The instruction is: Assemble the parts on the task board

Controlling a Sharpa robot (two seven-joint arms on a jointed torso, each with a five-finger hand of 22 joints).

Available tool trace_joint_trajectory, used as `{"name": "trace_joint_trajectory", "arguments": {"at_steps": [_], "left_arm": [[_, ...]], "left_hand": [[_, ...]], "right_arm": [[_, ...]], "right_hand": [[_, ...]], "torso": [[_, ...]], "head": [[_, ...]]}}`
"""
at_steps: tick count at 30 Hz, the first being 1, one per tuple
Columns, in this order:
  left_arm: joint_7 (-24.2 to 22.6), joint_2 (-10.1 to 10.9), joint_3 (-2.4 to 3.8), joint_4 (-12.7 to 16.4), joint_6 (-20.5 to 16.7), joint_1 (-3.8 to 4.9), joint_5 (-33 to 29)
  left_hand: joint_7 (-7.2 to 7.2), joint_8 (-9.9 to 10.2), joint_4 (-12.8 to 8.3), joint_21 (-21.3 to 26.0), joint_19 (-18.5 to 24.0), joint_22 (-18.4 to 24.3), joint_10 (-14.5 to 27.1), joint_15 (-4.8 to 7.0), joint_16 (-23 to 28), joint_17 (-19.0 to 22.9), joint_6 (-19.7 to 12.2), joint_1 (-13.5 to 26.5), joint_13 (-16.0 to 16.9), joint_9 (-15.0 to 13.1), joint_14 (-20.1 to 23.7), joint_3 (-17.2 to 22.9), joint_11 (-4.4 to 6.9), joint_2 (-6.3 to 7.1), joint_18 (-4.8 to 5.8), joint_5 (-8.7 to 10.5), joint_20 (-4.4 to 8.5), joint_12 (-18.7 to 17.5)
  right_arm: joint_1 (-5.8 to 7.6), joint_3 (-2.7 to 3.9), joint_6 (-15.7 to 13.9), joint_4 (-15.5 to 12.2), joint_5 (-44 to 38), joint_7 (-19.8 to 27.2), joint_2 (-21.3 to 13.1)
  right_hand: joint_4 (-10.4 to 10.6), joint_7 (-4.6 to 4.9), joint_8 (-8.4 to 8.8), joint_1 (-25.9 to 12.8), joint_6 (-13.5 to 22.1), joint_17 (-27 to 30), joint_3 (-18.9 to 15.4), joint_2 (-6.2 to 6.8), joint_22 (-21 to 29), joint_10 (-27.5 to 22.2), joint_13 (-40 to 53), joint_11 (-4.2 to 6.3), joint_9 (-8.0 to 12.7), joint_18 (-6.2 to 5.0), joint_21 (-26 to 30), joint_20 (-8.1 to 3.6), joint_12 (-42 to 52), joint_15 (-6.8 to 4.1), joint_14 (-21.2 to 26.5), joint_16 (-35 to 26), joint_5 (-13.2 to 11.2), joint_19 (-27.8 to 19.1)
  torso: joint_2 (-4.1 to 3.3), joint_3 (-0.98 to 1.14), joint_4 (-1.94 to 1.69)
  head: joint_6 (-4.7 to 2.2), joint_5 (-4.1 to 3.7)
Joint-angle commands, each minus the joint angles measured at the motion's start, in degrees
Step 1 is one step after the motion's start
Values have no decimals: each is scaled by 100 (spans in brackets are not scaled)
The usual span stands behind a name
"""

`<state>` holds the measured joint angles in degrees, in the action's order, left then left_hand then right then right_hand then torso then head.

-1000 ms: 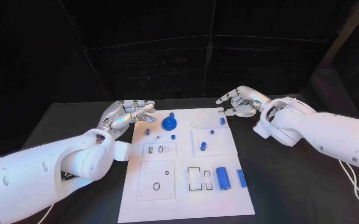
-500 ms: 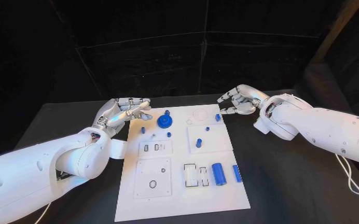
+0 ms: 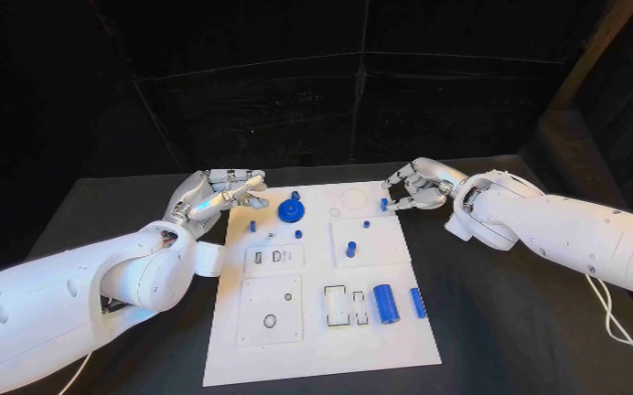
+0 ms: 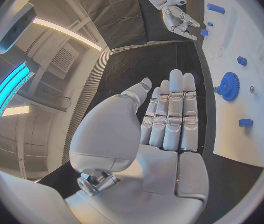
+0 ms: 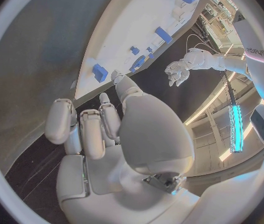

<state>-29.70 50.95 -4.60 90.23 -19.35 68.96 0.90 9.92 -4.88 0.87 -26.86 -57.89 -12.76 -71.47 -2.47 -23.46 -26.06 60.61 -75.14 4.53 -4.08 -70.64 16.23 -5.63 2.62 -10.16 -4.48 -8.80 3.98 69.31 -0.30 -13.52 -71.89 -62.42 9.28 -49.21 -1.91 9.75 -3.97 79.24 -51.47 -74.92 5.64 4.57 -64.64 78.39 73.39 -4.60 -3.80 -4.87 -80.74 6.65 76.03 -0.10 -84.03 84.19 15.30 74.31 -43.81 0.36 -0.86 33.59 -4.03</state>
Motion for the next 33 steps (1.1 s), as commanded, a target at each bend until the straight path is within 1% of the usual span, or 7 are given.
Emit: {"name": "trace_joint_trajectory", "arguments": {"at_steps": [1, 7, 9, 13, 21, 29, 33], "left_arm": [[-40, -7, 1, 2, 85, 5, 41], [-38, -11, 1, 1, 85, 5, 41], [-38, -12, 1, 2, 86, 5, 41], [-37, -12, 1, -1, 85, 5, 41], [-36, -9, 1, -4, 84, 4, 41], [-33, -7, 1, -4, 88, 4, 41], [-32, -7, 1, -6, 87, 4, 41]], "left_hand": [[11, 25, 4, 23, 34, 9, 1, 0, 20, -9, 24, 52, -5, 1, 34, 44, -37, 17, -22, 10, -10, -25], [13, 28, 3, 24, 35, 10, 6, -2, 23, -10, 22, 52, -7, 2, 33, 48, -39, 18, -22, 10, -11, -29], [13, 28, 3, 24, 35, 10, 6, -2, 23, -10, 22, 52, -7, 2, 33, 48, -39, 18, -22, 10, -11, -29], [13, 28, 3, 24, 35, 10, 6, -2, 23, -10, 22, 52, -7, 2, 33, 48, -39, 18, -22, 10, -11, -29], [13, 28, 3, 24, 35, 10, 6, -2, 23, -10, 22, 52, -7, 2, 33, 48, -39, 18, -22, 10, -11, -29], [13, 28, 3, 24, 35, 10, 6, -2, 23, -10, 22, 52, -7, 2, 33, 48, -39, 18, -22, 10, -11, -29], [13, 28, 3, 24, 35, 10, 6, -2, 23, -10, 22, 52, -7, 2, 33, 48, -39, 18, -22, 10, -11, -29]], "right_arm": [[2, 3, 124, 43, -146, 24, 40], [-13, 3, 118, 131, -255, -25, 134], [-18, 3, 127, 167, -290, -45, 168], [-28, 3, 171, 209, -361, -73, 212], [-44, 3, 250, 240, -453, -118, 238], [-48, 3, 278, 266, -491, -163, 241], [-49, 3, 277, 275, -495, -173, 250]], "right_hand": [[-42, 12, 27, 71, 44, -160, 1, 6, 6, -32, 1, -13, 4, -45, 20, -7, -34, 43, -313, -26, -39, -37], [-60, 10, 6, 85, 25, -175, 7, -40, -5, -19, 18, -13, -5, -43, 17, -4, -17, 44, -317, -20, -35, -29], [-74, 4, -24, 86, -24, -185, 7, -76, -8, -8, 29, -9, -17, -43, 17, -3, -4, 42, -320, -16, -37, -24], [-108, -15, -91, 86, -143, -196, 4, -126, -13, 8, 47, 8, -37, -42, 16, -10, 16, 30, -324, -12, -41, -16], [-162, -50, -191, 85, -325, -214, 17, -199, -32, 44, 84, 40, -54, -39, 8, -31, 55, 5, -329, -6, -63, 3], [-197, -77, -245, 77, -441, -237, 47, -261, -55, 74, 115, 66, -56, -34, -1, -50, 86, -17, -335, 2, -87, 23], [-207, -85, -260, 71, -478, -249, 64, -288, -67, 87, 129, 74, -54, -31, -6, -58, 98, -24, -339, 8, -99, 33]], "torso": [[3, 0, 1], [5, -1, 3], [3, -4, -6], [3, -4, -6], [3, 0, 9], [5, 1, -5], [6, 3, -2]], "head": [[-1, -12], [0, -11], [4, -17], [14, -9], [23, 0], [33, -9], [39, -5]]}}
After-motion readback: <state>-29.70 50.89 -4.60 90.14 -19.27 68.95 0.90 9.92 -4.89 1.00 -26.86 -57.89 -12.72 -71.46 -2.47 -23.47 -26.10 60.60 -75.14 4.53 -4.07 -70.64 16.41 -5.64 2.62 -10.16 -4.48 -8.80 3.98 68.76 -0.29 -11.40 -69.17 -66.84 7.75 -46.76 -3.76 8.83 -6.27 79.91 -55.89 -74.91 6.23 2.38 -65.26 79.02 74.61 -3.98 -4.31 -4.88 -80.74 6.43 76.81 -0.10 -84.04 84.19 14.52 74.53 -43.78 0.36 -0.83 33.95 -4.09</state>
